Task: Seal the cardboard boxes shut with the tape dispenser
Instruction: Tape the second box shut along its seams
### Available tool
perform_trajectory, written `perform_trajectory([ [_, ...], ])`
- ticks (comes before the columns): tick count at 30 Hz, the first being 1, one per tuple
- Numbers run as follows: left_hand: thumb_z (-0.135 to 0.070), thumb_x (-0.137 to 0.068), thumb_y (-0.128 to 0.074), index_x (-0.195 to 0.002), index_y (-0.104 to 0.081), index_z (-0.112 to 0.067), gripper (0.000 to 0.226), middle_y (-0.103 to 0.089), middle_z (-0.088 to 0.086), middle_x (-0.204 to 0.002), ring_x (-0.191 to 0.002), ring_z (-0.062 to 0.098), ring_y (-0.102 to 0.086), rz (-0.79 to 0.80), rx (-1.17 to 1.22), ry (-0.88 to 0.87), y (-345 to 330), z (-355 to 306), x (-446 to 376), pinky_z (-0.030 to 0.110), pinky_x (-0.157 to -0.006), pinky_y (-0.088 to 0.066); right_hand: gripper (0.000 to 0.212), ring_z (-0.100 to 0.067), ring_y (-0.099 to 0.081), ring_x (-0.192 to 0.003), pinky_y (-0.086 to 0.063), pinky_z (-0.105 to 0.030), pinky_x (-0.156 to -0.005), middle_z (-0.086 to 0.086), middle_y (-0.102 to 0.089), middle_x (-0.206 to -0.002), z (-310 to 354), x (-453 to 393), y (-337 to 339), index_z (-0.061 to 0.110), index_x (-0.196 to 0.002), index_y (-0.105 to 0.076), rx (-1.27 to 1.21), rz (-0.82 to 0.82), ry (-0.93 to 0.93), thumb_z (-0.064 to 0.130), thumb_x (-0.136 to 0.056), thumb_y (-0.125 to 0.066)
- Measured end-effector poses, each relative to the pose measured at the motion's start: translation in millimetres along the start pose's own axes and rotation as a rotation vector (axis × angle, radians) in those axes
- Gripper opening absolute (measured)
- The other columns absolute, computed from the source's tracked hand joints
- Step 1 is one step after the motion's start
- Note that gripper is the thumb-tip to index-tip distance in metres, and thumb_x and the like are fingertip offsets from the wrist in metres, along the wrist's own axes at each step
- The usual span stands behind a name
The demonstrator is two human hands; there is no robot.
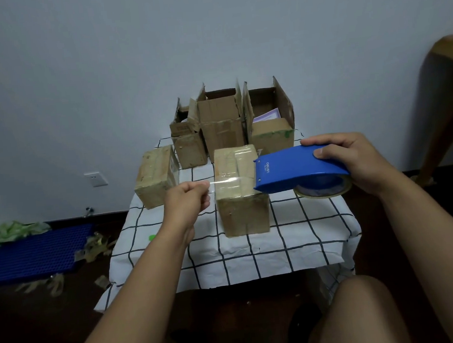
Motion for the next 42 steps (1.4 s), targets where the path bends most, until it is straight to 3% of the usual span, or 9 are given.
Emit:
perform_trajectory([
  [6, -0.019, -0.089, -0.071, -0.072, -0.065, -0.007, 0.021, -0.058, -0.004, -0.05, -0.047, 0.008, -0.052, 0.017, -0.099, 0.037, -5, 14, -2, 0.022, -0.056, -0.051, 0.029, -0.007, -0.066, -0.1, -0.054, -0.018, -0.076, 0.014, -0.073, -0.112, -2, -11, 4, 0.045, -0.099, -0.078, 0.096, 0.064, -0.005, 0.031, -0.08, -0.062],
  [11, -0.026, -0.091, -0.066, -0.068, -0.062, -0.009, 0.029, -0.061, 0.003, -0.062, -0.06, 0.017, -0.054, -0.006, -0.261, 0.004, -10, 19, -6, 0.031, -0.066, -0.049, 0.028, -0.008, -0.066, -0.097, -0.055, -0.018, -0.073, 0.014, -0.073, -0.11, -5, -18, 6, 0.044, -0.099, -0.078, 0.116, 0.096, -0.023, 0.031, -0.081, -0.061],
  [14, -0.03, -0.092, -0.063, -0.078, -0.063, -0.005, 0.028, -0.061, 0.006, -0.071, -0.064, 0.015, -0.055, -0.016, -0.349, -0.004, -12, 19, -8, 0.026, -0.059, -0.041, 0.028, -0.01, -0.066, -0.097, -0.055, -0.018, -0.073, 0.013, -0.073, -0.11, -9, -21, 5, 0.043, -0.099, -0.079, 0.124, 0.11, -0.032, 0.031, -0.081, -0.061],
  [17, -0.031, -0.092, -0.063, -0.085, -0.064, -0.001, 0.031, -0.063, -0.002, -0.072, -0.069, 0.008, -0.056, -0.032, -0.379, -0.004, -12, 20, -11, 0.024, -0.056, -0.037, 0.028, -0.012, -0.066, -0.099, -0.055, -0.019, -0.075, 0.011, -0.073, -0.111, -12, -23, 3, 0.043, -0.097, -0.079, 0.122, 0.114, -0.041, 0.03, -0.08, -0.061],
  [21, -0.032, -0.092, -0.063, -0.074, -0.059, -0.009, 0.03, -0.066, 0.003, -0.078, -0.079, 0.012, -0.062, -0.03, -0.425, -0.037, -11, 19, -16, 0.026, -0.058, -0.038, 0.028, -0.011, -0.066, -0.098, -0.054, -0.018, -0.073, 0.012, -0.073, -0.11, -14, -24, 2, 0.042, -0.097, -0.079, 0.116, 0.116, -0.047, 0.03, -0.08, -0.061],
  [26, -0.035, -0.091, -0.063, -0.069, -0.057, -0.013, 0.031, -0.065, 0.002, -0.075, -0.074, 0.01, -0.058, -0.037, -0.503, -0.057, -12, 19, -18, 0.025, -0.056, -0.036, 0.027, -0.008, -0.066, -0.095, -0.052, -0.015, -0.07, 0.014, -0.072, -0.108, -14, -22, 0, 0.043, -0.094, -0.079, 0.111, 0.122, -0.056, 0.031, -0.081, -0.06],
  [32, -0.032, -0.091, -0.064, -0.068, -0.055, -0.014, 0.03, -0.067, 0.002, -0.078, -0.076, 0.009, -0.058, -0.018, -0.463, -0.016, -13, 21, -17, 0.024, -0.057, -0.037, 0.027, -0.008, -0.065, -0.093, -0.051, -0.013, -0.07, 0.013, -0.073, -0.108, -16, -22, 0, 0.041, -0.094, -0.08, 0.103, 0.118, -0.074, 0.03, -0.08, -0.059],
  [37, -0.027, -0.09, -0.065, -0.074, -0.054, -0.015, 0.023, -0.052, 0.004, -0.072, -0.064, 0.017, -0.046, 0.045, -0.357, 0.064, -18, 25, -14, 0.027, -0.058, -0.039, 0.028, -0.007, -0.065, -0.095, -0.052, -0.016, -0.073, 0.011, -0.073, -0.109, -22, -23, -1, 0.04, -0.093, -0.08, 0.08, 0.117, -0.094, 0.028, -0.079, -0.059],
  [42, -0.026, -0.089, -0.069, -0.087, -0.063, -0.014, 0.014, -0.05, 0.0, -0.073, -0.067, 0.015, -0.045, 0.1, -0.147, 0.292, -17, 40, -8, 0.029, -0.059, -0.038, 0.029, -0.008, -0.066, -0.095, -0.052, -0.015, -0.071, 0.009, -0.074, -0.109, -29, -22, -1, 0.038, -0.094, -0.081, 0.055, 0.104, -0.11, 0.027, -0.079, -0.059],
])
Point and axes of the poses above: each hand's wrist, its own x-axis away from the middle knuckle, its own y-axis out of the back of the hand, z = x × y, the point moved 8 cm from there along -x, towards the middle knuckle
